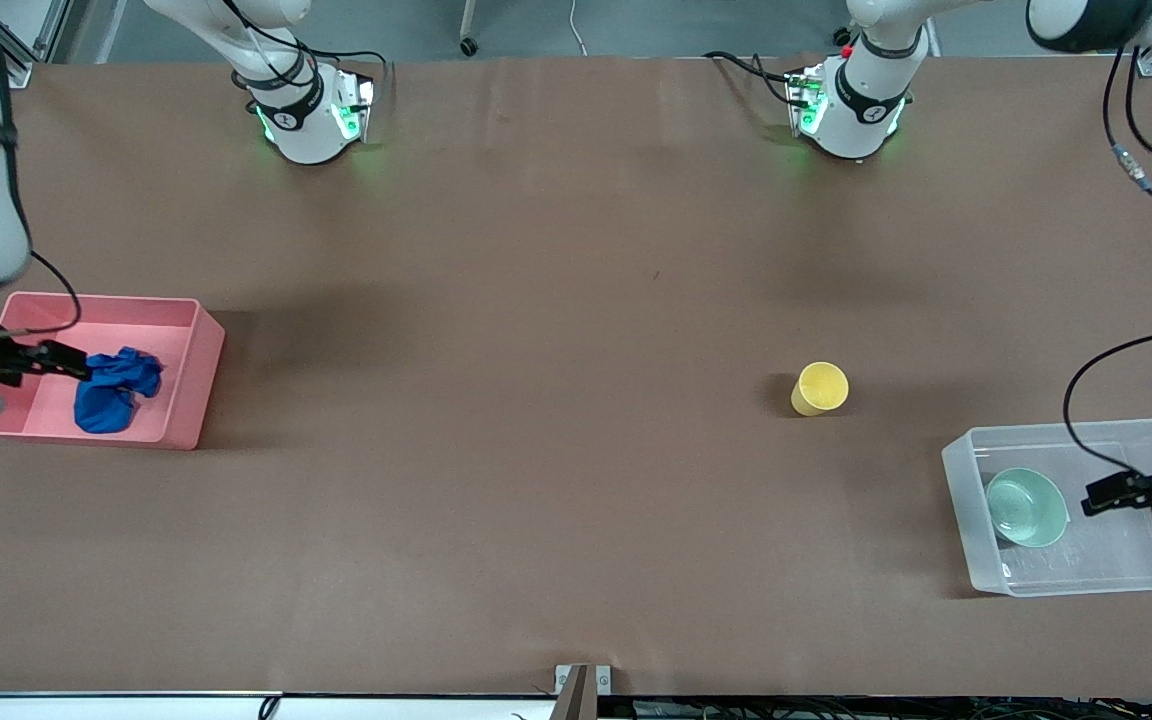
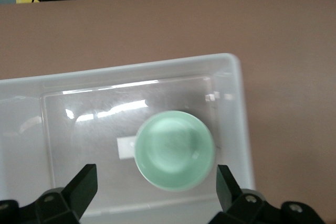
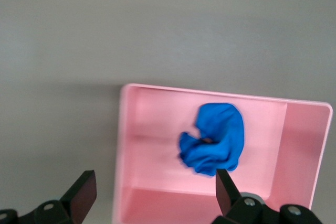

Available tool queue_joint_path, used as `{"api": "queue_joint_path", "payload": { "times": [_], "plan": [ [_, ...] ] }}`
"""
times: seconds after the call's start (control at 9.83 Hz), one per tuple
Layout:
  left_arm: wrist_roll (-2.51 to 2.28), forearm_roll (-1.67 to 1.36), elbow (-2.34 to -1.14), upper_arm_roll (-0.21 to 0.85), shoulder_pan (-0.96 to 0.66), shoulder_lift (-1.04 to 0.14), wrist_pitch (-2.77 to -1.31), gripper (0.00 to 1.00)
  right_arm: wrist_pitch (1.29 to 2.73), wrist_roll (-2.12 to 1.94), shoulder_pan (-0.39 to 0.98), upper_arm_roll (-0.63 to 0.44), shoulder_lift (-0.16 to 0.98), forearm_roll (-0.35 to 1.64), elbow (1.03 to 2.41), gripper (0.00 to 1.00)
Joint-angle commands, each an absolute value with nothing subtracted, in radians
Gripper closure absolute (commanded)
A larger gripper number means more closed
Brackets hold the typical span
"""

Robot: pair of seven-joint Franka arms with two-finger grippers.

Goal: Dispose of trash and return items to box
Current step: 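Open both grippers, releasing the cloth and the green bowl, then raise the right gripper while the left gripper moves to the yellow cup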

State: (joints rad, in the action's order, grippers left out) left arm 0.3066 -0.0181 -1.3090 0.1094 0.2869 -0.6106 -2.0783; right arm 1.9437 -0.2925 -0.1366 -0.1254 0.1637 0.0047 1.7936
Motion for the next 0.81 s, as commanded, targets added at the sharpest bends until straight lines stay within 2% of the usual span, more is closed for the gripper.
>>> {"api": "queue_joint_path", "payload": {
  "times": [0.0, 0.2, 0.41, 0.51, 0.61, 0.71],
  "plan": [
    [0.229, -0.006, -1.539, 0.112, 0.223, -0.433, -2.042, 0.00, 1.777, -0.080, -0.164, -0.020, 0.065, 0.020, 1.738, 0.00],
    [0.145, -0.006, -1.748, 0.115, 0.151, -0.298, -2.060, 0.00, 1.689, -0.002, -0.100, -0.032, -0.021, 0.020, 1.717, 0.00],
    [0.047, -0.008, -1.973, 0.173, 0.112, -0.215, -2.182, 0.01, 1.532, 0.000, -0.087, -0.038, -0.032, 0.002, 1.535, 0.00],
    [0.029, -0.008, -2.059, 0.210, 0.113, -0.195, -2.236, 0.01, 1.469, 0.008, -0.089, -0.044, -0.029, 0.000, 1.466, 0.00],
    [0.026, -0.008, -2.109, 0.228, 0.110, -0.204, -2.278, 0.02, 1.463, 0.026, -0.086, -0.089, -0.028, 0.017, 1.438, 0.00],
    [0.025, -0.008, -2.155, 0.248, 0.110, -0.213, -2.340, 0.02, 1.442, 0.034, -0.081, -0.090, -0.029, 0.012, 1.453, 0.00]
  ]
}}
